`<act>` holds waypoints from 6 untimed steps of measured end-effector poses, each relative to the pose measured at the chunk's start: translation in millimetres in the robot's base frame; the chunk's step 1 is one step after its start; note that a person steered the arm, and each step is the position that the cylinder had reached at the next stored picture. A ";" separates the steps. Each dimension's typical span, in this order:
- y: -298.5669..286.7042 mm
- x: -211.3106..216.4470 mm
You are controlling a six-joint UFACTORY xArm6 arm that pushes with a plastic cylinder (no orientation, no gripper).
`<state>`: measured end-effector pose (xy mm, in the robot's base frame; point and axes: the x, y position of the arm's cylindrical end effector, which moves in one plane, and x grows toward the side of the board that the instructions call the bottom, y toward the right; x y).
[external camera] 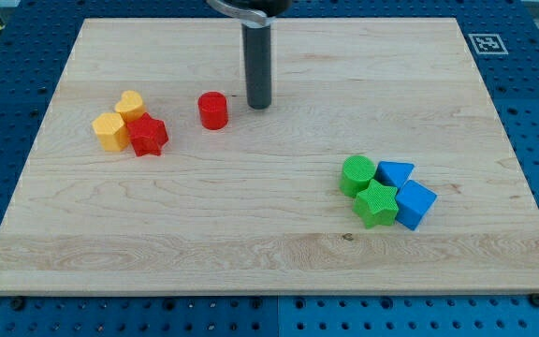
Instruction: Push the red circle towards the group of yellow blocks and red star
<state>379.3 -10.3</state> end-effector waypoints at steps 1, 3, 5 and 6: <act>-1.4 19.3; -45.9 0.9; -89.2 -7.4; -103.4 -5.6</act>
